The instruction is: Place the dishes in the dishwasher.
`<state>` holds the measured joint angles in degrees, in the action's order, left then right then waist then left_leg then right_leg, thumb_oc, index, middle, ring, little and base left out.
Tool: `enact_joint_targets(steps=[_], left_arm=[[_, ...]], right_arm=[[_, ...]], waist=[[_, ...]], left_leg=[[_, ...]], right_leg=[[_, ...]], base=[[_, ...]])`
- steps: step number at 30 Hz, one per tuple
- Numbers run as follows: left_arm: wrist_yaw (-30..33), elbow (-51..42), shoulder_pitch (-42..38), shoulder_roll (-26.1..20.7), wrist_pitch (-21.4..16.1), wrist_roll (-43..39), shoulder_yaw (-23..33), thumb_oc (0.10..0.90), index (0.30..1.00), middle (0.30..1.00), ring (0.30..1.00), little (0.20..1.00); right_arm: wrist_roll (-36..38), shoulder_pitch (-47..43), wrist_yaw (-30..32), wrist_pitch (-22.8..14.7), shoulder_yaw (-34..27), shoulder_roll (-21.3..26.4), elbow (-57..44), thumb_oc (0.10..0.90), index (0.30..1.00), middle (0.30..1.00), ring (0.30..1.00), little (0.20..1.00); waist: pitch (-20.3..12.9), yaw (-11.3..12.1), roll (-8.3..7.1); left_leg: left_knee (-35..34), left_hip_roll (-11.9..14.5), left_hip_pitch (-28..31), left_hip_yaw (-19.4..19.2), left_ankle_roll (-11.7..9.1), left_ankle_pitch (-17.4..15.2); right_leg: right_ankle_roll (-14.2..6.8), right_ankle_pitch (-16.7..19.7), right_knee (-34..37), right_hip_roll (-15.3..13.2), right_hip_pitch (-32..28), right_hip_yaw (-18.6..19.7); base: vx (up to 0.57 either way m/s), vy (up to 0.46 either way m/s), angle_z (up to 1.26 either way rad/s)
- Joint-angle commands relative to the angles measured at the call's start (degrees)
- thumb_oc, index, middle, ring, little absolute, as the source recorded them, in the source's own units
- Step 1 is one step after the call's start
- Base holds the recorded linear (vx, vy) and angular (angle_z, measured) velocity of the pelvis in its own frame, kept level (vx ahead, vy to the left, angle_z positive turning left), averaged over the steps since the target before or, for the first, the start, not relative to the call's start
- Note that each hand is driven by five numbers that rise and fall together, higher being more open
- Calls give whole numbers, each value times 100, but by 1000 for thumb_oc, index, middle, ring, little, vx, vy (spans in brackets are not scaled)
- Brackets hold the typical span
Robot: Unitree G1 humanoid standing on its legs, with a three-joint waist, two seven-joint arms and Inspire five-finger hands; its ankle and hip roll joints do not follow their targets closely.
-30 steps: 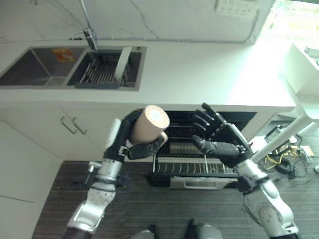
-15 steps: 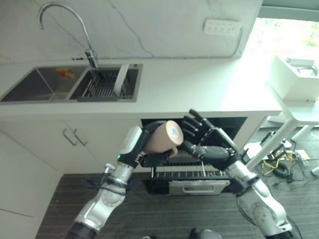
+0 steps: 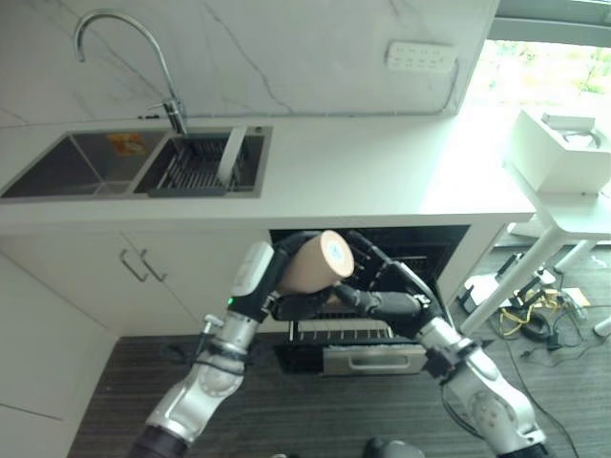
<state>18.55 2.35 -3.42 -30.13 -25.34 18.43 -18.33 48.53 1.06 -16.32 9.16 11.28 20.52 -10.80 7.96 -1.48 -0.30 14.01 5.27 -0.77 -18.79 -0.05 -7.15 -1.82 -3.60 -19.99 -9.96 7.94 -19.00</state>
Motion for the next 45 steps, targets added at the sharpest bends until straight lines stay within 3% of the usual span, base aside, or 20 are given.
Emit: enact_joint_targets(steps=[1,23,32,35,36,45], left_arm=[[408,-213,-766,112,-489,-139,-37,400,300,300,300,300],[423,-94,-923,204,-432,99,-582,400,300,300,300,300],[474,-117,-975,214,-442,199,-727,400,300,300,300,300],[522,-133,-983,206,-458,244,-754,400,300,300,300,300],[540,-137,-982,205,-466,258,-759,400,300,300,300,300],[668,-237,-1024,183,-459,403,-771,400,300,300,300,300]], right_arm=[[487,-570,-97,-438,-103,-314,-284,800,900,900,900,900],[984,-709,406,-470,211,-595,-401,800,900,900,900,900],[949,-716,600,-238,395,-620,-372,800,900,900,900,900],[1063,-707,766,-151,444,-643,-326,467,401,401,401,401],[1095,-703,797,-121,448,-652,-311,405,307,307,307,307],[1150,-671,936,71,539,-663,-233,400,300,300,300,300]], waist=[[-252,30,-82],[-258,47,-44],[-257,41,-17],[-261,46,-13],[-259,46,-14],[-243,40,-2]], left_leg=[[318,176,177,261,-200,-839],[318,158,140,256,-191,-805],[318,164,121,231,-192,-785],[318,165,118,229,-189,-779],[318,166,119,226,-190,-778],[318,179,113,223,-197,-747]], right_leg=[[-658,-418,280,-262,-458,-69],[-621,-498,280,-219,-508,31],[-612,-513,280,-219,-512,50],[-607,-522,280,-218,-521,54],[-604,-522,280,-217,-525,52],[-592,-530,280,-211,-542,58]], base=[[-3,4,-7],[-2,2,-2],[-13,1,-4],[-11,-2,-3],[0,0,0],[0,0,0]])
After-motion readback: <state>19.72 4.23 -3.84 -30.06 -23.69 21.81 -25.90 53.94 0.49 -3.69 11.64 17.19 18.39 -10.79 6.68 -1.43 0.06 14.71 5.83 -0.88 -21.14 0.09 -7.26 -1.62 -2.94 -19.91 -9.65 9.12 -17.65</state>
